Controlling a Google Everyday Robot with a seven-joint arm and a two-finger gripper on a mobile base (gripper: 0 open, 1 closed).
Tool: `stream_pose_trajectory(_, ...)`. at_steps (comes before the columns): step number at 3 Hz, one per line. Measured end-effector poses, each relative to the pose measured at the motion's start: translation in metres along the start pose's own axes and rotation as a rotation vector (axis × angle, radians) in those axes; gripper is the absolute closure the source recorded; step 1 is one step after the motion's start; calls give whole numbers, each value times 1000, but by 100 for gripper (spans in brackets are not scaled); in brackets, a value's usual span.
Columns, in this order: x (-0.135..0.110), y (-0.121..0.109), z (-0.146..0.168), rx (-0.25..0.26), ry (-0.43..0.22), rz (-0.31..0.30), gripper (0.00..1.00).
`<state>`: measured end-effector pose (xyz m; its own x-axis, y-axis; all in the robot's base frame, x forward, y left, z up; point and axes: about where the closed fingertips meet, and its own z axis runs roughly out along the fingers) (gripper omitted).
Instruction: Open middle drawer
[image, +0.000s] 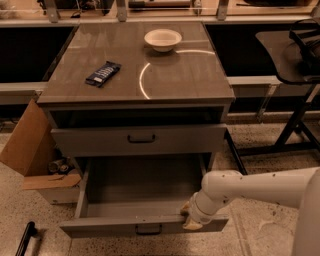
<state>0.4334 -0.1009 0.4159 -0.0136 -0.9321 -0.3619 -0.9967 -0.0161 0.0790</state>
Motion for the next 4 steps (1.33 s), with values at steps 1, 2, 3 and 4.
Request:
stream_pose_trajectory(1, -8, 19, 6, 47, -63, 6, 100)
stream_pose_trajectory(2, -9, 21, 7, 52, -72, 8, 100)
stream_pose_trajectory(3, -9, 22, 8, 50, -73, 8, 84)
stream_pose_trajectory(4, -9, 22, 8, 50, -73, 8, 61)
